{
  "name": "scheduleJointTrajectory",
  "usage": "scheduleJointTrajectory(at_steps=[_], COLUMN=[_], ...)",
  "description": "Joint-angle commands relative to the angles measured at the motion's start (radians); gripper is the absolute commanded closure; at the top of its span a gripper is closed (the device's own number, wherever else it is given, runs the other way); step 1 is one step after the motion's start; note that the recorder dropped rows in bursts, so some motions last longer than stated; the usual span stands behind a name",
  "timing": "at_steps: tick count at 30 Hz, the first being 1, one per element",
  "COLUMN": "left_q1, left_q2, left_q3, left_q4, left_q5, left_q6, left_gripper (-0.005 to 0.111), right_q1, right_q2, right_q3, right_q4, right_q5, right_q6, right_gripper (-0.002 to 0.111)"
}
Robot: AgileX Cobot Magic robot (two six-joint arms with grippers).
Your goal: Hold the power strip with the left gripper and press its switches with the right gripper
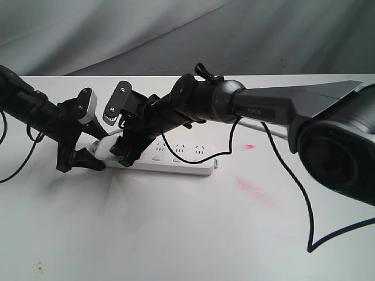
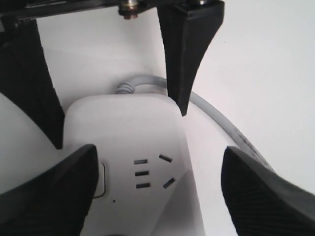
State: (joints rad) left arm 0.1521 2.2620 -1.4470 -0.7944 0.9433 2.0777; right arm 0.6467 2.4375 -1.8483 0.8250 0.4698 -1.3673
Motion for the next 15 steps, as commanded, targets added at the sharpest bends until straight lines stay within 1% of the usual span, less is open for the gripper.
scheduleJointTrajectory(at_steps=[1, 15], left_q1=[-0.002, -0.002], left_q2=[0.000, 0.000], left_q3=[0.001, 0.001], left_q4=[0.052, 0.052], left_q5=[-0.004, -0.004], left_q6=[-0.006, -0.001], left_gripper=[0.041, 0.041], right_q1=[-0.010, -0.021], right_q2=[0.032, 0.046], right_q3=[0.002, 0.002], right_q4=[-0.029, -0.070], right_q5=[0.024, 0.077], right_q6=[-0.007, 0.023], right_gripper=[0.043, 0.043])
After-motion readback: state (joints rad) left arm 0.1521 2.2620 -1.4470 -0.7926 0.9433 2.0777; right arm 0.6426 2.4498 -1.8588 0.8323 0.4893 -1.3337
